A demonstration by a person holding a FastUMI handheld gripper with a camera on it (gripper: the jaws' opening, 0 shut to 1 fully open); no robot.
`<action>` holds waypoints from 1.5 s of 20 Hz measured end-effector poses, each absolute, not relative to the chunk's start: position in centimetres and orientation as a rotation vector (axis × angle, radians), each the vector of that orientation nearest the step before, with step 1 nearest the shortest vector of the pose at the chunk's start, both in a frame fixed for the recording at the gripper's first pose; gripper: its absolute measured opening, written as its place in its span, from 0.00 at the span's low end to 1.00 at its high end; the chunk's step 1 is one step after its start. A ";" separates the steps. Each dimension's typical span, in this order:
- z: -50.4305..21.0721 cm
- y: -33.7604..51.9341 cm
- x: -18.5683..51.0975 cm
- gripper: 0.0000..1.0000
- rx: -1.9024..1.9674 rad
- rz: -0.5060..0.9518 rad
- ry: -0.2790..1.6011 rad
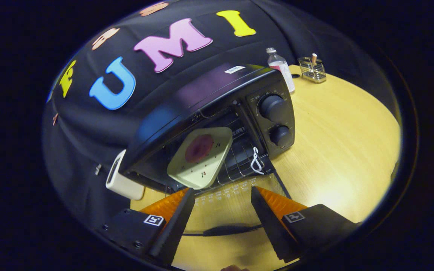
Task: Open the toaster oven, put the food inside, and close the toaster oven door.
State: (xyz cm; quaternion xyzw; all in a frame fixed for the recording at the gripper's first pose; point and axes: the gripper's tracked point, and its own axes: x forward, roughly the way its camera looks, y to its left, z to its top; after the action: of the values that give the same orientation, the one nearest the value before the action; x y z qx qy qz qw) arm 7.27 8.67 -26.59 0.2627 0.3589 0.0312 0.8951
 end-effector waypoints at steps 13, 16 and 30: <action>-34.1 9.5 -2.1 0.99 0.095 0.169 0.949; -35.5 10.2 -1.0 0.99 0.039 0.165 0.956; -32.8 12.6 0.5 0.98 0.044 0.269 0.854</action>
State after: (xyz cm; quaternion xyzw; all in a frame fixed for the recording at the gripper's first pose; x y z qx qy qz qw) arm 0.49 12.65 -32.80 0.0214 0.4127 0.1303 0.9013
